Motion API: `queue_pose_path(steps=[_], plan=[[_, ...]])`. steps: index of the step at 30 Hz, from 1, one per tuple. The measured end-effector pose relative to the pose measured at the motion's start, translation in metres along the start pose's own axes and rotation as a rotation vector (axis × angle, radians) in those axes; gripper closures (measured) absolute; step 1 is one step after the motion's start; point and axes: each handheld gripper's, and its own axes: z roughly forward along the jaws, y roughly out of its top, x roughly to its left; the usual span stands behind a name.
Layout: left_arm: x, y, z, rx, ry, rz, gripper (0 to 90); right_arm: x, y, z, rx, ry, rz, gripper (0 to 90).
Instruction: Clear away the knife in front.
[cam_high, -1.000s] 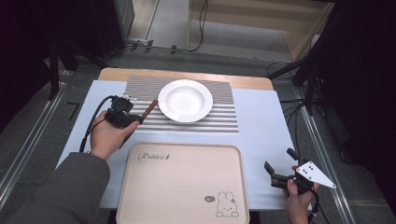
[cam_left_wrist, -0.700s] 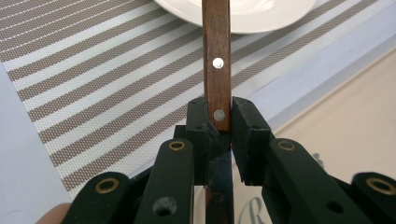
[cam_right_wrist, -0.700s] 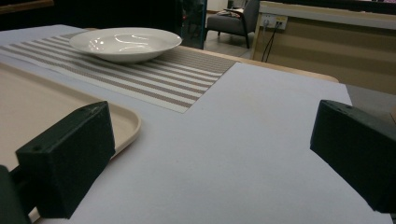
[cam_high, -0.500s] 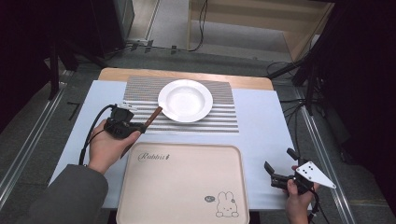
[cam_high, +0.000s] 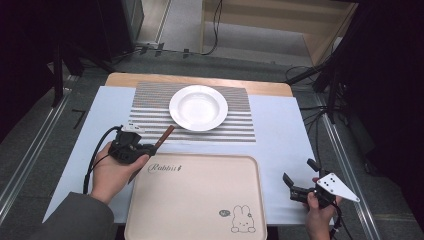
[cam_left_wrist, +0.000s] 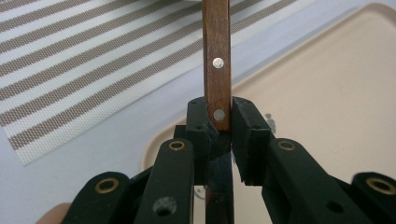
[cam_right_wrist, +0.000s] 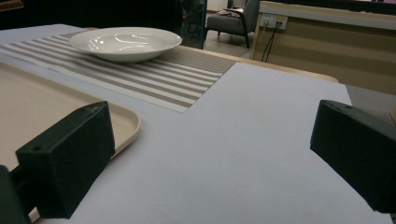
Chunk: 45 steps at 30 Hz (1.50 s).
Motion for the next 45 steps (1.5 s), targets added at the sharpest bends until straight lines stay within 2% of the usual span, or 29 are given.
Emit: queue_pose_path(steps=[8,16,29,45], plan=[[-0.019,-0.019,-0.003,-0.004,-0.039,0.000,77.5,0.000,0.000,0.000,0.002,-0.001,-0.003,0.0],[-0.030,-0.032,0.000,0.005,-0.065,-0.003,77.5,0.000,0.000,0.000,0.002,-0.001,-0.005,0.0],[-0.038,-0.054,0.009,0.018,-0.082,-0.048,77.4,0.001,0.000,0.000,0.005,-0.002,-0.008,0.0],[-0.039,-0.078,0.020,0.039,-0.072,-0.093,77.3,0.001,0.000,0.001,0.007,-0.005,-0.008,0.0]])
